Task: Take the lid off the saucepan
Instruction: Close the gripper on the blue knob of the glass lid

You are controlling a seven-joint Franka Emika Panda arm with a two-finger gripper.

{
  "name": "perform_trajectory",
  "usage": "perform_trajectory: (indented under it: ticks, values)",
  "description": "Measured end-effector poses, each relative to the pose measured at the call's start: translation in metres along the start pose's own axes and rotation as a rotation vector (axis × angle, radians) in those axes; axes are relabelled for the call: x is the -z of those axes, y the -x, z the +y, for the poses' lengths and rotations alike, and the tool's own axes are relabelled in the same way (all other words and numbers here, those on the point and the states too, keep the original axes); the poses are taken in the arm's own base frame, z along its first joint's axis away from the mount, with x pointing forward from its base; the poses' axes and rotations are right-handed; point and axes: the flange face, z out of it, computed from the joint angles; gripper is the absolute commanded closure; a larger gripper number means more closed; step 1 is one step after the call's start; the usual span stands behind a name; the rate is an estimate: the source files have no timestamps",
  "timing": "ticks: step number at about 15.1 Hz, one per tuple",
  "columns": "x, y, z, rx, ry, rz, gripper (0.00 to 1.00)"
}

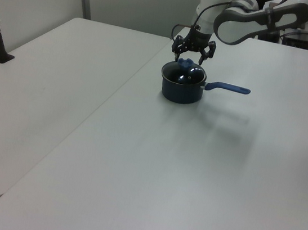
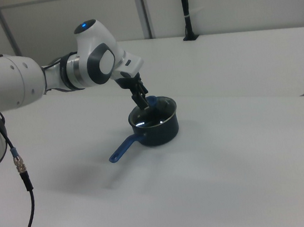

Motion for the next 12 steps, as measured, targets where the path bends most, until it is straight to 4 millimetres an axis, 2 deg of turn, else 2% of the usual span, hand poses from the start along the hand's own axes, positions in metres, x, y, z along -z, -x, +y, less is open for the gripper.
perform_trajectory:
  ticks: [2,4,10,12]
  values:
    - [-0.0068,-0.0030,0.0002,-0.002,-0.004,0.007,0.00]
    - [-0.0103,-0.0034,0.0002,-0.003,-0.002,0.007,0.05]
    - [-0.0101,-0.0042,-0.0001,0.012,0.005,0.023,0.32]
    - [-0.0090,-0.0045,-0.0009,0.013,0.002,0.025,0.37]
